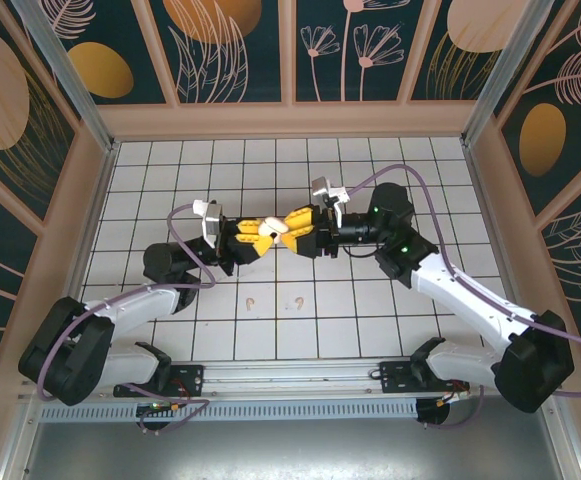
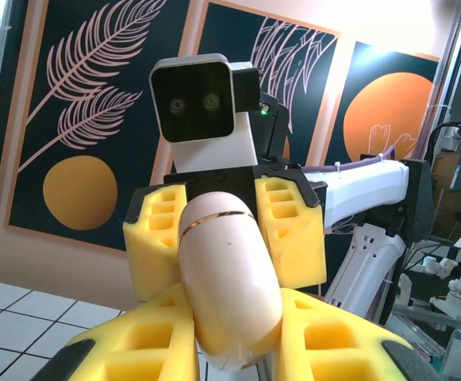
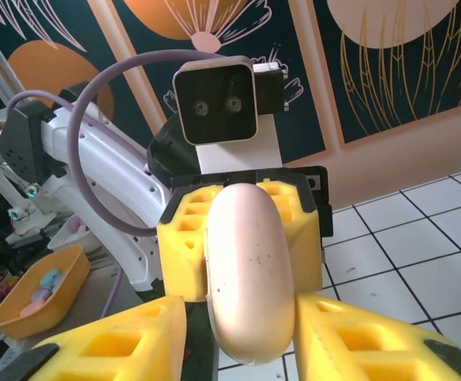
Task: Insert wireless bluetooth earbuds into charging case
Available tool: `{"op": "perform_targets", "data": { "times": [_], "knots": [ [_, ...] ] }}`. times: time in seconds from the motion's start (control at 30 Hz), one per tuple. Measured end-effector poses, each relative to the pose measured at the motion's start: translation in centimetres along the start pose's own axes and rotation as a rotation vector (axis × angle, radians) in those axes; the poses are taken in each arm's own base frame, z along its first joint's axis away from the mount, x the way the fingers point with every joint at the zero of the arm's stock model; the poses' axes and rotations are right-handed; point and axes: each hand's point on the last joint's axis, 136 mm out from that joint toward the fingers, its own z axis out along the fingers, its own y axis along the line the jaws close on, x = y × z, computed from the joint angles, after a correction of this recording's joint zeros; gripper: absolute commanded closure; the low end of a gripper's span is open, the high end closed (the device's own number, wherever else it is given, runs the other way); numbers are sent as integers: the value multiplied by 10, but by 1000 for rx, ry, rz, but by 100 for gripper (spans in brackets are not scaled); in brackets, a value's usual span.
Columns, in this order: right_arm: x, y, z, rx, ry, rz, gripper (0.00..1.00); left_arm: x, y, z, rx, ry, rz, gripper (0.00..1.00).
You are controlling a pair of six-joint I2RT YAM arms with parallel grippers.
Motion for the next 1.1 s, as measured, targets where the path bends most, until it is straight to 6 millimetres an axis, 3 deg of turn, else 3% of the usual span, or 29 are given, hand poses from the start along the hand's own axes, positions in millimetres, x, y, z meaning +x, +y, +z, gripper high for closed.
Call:
{"op": "perform_targets", "data": {
  "times": [0.2,0.33,0.5,0.63,0.8,1.1],
  "knots": [
    [-4,2,3,-31,-7,-10,77,-4,-7,0,16,-3,18,79],
    [-6,5,3,-44,-10,-30,82,-7,-10,0,19,-1,40,73],
    [-1,6,5,-39,9,-55,83,-5,-2,3,-30,48,61,38],
    [5,1,2,32,60,-77,82,-6,9,7,-104,128,107,37],
    [-3,-8,-6,153,120,-167,83,-4,18,7,-173,252,206,37],
    [1,-21,-12,219,271,-316,85,41,32,-13,-221,465,240,38]
  ]
}}
